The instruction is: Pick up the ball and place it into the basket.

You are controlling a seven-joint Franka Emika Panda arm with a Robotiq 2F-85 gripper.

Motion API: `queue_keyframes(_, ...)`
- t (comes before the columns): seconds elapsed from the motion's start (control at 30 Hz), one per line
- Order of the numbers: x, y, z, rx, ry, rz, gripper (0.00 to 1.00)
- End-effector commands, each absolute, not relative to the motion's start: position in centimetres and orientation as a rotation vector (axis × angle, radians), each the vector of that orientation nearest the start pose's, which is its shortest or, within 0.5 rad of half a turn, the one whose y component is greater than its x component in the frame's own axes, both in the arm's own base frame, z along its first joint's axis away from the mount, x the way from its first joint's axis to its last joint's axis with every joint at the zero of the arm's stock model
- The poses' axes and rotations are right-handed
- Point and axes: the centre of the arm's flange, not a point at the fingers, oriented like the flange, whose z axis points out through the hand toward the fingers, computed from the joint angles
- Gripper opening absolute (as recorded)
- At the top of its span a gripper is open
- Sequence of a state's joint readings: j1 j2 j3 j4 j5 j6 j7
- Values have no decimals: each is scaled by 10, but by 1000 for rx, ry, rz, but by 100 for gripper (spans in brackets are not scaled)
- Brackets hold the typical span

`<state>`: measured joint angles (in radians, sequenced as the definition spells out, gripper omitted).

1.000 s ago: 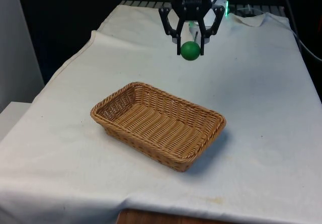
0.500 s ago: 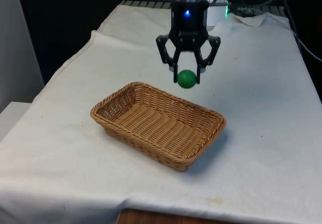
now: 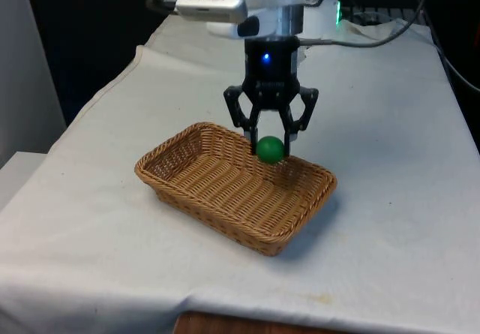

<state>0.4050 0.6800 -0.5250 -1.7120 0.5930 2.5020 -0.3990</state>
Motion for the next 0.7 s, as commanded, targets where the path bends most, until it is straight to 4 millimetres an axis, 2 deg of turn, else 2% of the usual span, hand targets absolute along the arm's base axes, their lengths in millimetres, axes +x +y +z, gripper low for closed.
queue_keyframes(0.0, 694, -43, 251, -3076, 48, -400, 2)
queue_keyframes(0.5, 713, -47, 198, -3094, 71, -392, 2)
queue_keyframes(0.67, 714, -47, 197, -3102, 72, -390, 2)
